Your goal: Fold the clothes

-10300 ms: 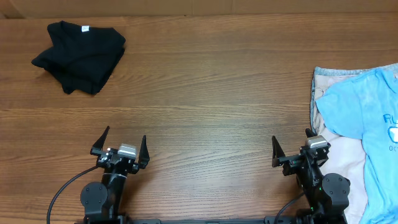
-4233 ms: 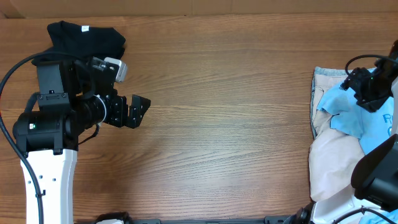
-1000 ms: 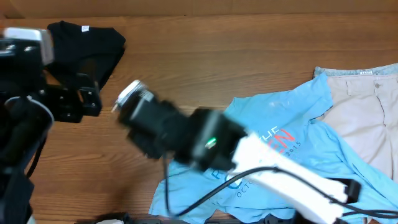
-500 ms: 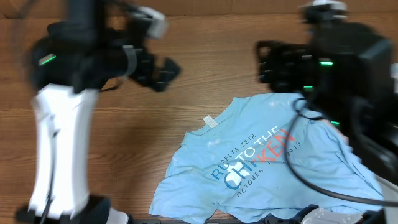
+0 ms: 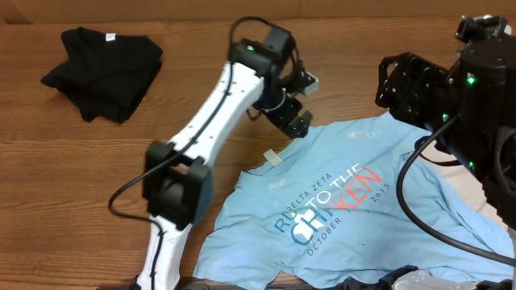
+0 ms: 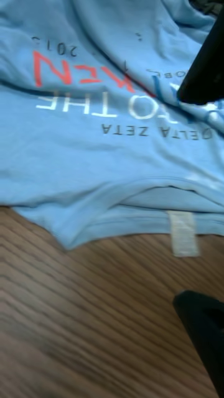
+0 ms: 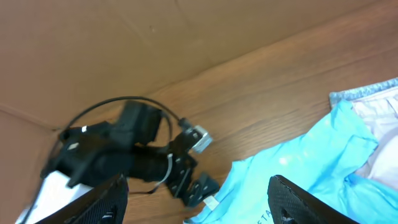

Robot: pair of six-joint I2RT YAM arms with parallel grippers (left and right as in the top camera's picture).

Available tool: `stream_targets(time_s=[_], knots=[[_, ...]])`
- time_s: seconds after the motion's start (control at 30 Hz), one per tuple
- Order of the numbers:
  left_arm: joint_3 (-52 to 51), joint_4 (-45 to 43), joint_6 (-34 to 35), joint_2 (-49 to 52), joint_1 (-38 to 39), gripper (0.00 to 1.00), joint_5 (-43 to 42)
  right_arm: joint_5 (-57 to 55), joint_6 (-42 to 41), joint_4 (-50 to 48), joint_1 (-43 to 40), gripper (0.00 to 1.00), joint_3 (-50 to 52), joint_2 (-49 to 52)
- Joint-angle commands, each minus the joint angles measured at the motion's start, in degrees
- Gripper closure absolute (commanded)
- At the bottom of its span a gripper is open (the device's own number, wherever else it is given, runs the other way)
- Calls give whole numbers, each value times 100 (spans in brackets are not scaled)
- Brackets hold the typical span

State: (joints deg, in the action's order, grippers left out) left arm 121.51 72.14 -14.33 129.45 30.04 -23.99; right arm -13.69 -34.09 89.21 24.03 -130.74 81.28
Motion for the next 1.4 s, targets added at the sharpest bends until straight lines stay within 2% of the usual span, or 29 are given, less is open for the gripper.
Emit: stream_targets(time_s=[0.0, 0.03, 0.17, 0.23, 0.3, 0.57, 0.77, 0.93, 1.0, 1.1, 1.2, 1.37], knots=[[48, -256, 173, 249, 9, 18, -649, 0, -50, 24, -11, 24, -81, -52], [48, -350, 173, 369, 22, 32, -750, 0, -50, 37, -11, 24, -81, -52], [48, -542, 173, 776, 151, 73, -872, 0, -50, 87, -11, 24, -81, -48], [48, -555, 173, 909, 234, 88, -872, 0, -48, 120, -11, 24, -81, -48], [48, -601, 170, 1008, 350, 96, -841, 0, -50, 151, -11, 24, -79, -44], [44, -966, 197, 1375, 699, 96, -385, 0, -48, 227, -11, 24, -79, -15], [42, -1161, 1451, 1526, 645, 96, 975, 0, -48, 361, -11, 24, -79, -15], [0, -1128, 1567, 1600, 393, 95, 1263, -2, -48, 459, -11, 24, -79, -15], [0, -1062, 1707, 1644, 245, 94, 1285, -2, -48, 459, -11, 24, -79, -15], [0, -872, 2494, 1650, -81, 96, 1727, -2, -48, 494, -11, 24, -79, -15], [0, -566, 2970, 1650, -566, 96, 2260, -4, -48, 588, -11, 24, -79, -15], [26, -229, 2955, 1631, -1659, 95, 2575, -31, -50, 741, -11, 24, -79, -15]])
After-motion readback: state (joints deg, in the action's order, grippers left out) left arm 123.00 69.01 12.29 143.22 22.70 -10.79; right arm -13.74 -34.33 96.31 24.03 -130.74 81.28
